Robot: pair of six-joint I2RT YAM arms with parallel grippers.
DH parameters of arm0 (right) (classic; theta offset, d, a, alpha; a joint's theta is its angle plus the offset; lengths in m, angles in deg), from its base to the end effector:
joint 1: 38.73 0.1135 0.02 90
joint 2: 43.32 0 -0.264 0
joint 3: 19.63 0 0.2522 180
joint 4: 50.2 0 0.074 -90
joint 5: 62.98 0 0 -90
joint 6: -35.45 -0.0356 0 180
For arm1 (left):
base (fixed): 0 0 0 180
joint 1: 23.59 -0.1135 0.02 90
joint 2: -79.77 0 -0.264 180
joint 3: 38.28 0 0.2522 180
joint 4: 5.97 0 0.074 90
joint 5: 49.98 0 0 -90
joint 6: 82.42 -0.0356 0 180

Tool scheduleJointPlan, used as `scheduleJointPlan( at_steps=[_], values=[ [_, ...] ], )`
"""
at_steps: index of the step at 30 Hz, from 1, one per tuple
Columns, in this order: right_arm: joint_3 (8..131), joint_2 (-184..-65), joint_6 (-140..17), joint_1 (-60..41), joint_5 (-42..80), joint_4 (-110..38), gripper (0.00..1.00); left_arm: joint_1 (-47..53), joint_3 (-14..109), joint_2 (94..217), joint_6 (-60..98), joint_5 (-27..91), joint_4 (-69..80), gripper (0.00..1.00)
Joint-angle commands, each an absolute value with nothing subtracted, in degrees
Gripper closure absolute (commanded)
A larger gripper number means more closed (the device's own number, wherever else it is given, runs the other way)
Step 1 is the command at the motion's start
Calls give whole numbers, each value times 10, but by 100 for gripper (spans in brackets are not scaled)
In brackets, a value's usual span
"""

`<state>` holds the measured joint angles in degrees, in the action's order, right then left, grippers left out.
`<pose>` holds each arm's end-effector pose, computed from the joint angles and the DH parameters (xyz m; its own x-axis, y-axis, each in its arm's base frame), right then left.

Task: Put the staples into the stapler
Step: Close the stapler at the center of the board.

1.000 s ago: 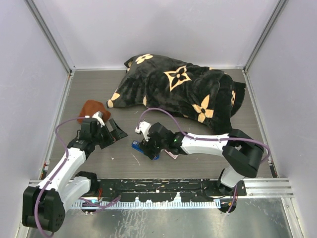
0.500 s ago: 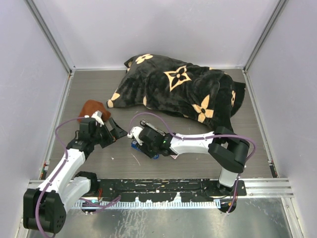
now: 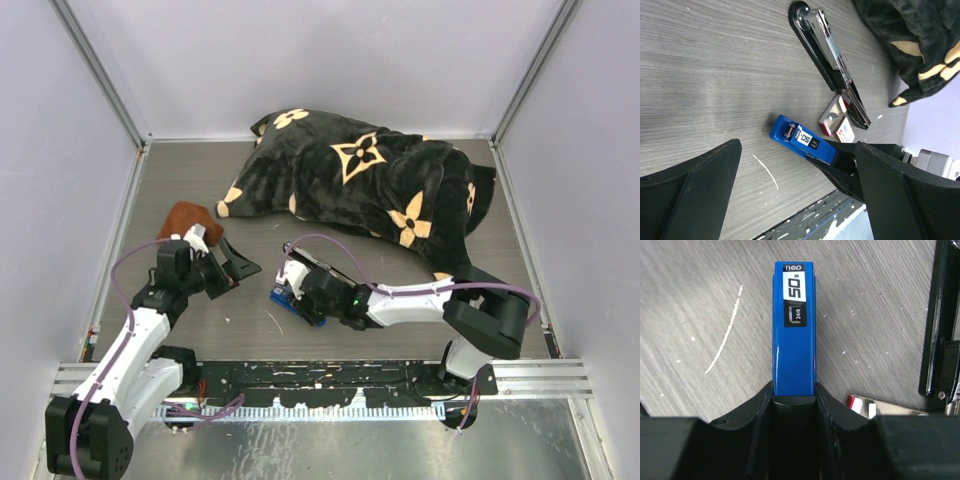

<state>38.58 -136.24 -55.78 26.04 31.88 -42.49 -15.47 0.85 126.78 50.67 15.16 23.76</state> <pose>0.1398 0.2896 0.1597 -0.3062 -0.5997 -0.7393 -0.8683 0.4943 -0.0413 0.1702 -0.0394 0.2072 -0.7540 -0.5185 -0.4032 -0.0784 0.6805 -0.7285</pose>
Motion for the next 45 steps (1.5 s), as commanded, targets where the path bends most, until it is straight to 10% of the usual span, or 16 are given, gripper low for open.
scheduleJointPlan(
  at_steps=[1, 15, 41, 45],
  values=[
    [348, -1295, -574, 261, 285, -617, 99, -158, -4, 1260, 535, 92, 195, 2],
    [302, -1292, -599, 261, 249, -743, 99, -158, -32, 1377, 558, -47, 85, 4],
    [316, -1318, -628, 255, 241, -763, 99, -135, -38, 1381, 586, -101, 45, 65],
    [315, -1304, -627, 253, 249, -747, 73, -136, -34, 1377, 606, -103, 38, 81]
  ],
)
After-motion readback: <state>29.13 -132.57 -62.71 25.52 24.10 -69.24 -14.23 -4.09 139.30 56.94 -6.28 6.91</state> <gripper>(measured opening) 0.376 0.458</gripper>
